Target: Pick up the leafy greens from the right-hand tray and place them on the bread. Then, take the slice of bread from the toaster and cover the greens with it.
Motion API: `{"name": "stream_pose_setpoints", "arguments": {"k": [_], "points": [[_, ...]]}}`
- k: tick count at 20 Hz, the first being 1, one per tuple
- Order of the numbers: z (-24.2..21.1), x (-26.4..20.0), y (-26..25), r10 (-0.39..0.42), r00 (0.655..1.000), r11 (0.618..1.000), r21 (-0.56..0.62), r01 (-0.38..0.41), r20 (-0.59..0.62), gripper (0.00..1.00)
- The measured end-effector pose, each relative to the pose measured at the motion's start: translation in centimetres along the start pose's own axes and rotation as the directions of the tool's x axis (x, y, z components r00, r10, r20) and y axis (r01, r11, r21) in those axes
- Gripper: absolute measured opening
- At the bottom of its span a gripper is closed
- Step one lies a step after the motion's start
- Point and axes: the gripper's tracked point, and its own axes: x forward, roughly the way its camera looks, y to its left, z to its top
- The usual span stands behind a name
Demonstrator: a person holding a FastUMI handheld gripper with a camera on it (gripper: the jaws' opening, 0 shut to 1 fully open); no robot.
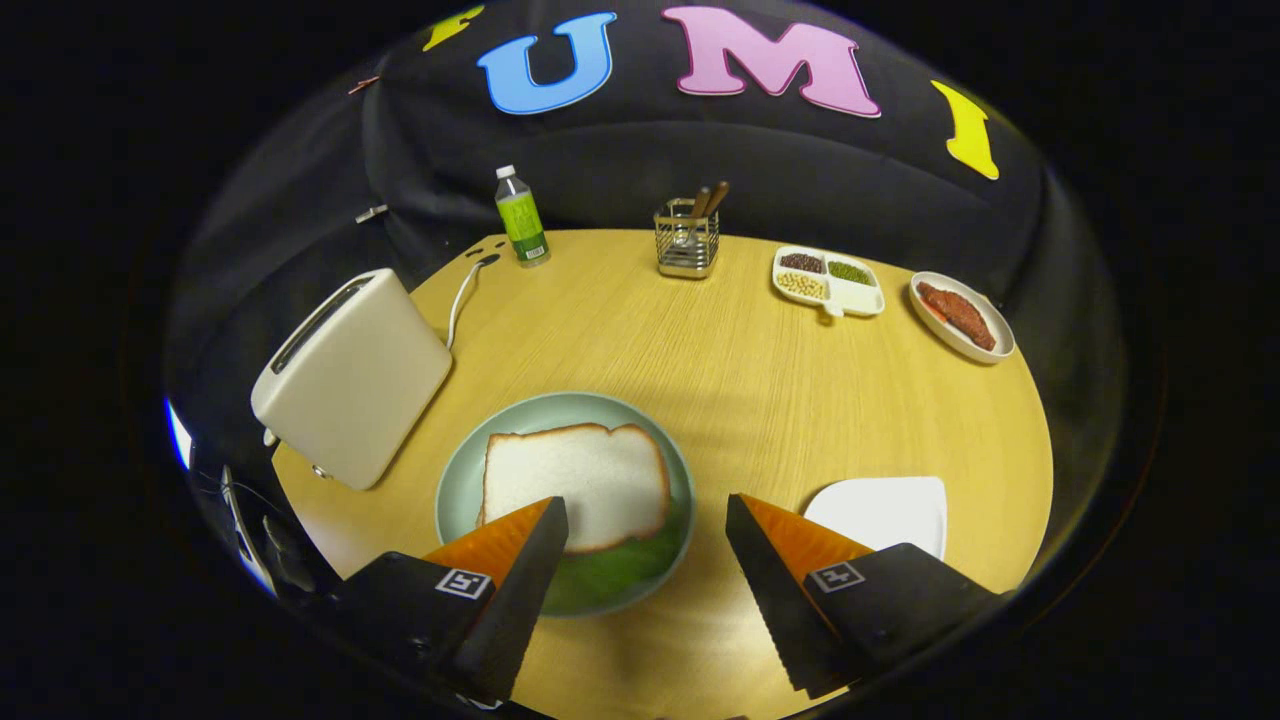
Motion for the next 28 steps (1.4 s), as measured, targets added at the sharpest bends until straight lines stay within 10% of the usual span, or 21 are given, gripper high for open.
{"name": "stream_pose_setpoints", "arguments": {"k": [10,22,28], "points": [[12.5,-11.4,-6.1,-0.037,0.924,0.995,-0.067,0.068,0.381,0.98],[20.7,-28.8,-11.0,-0.285,0.681,0.951,0.11,0.289,0.675,0.98],[17.7,-30.2,-11.0,-0.353,0.697,0.935,0.226,0.271,0.624,0.98]]}}
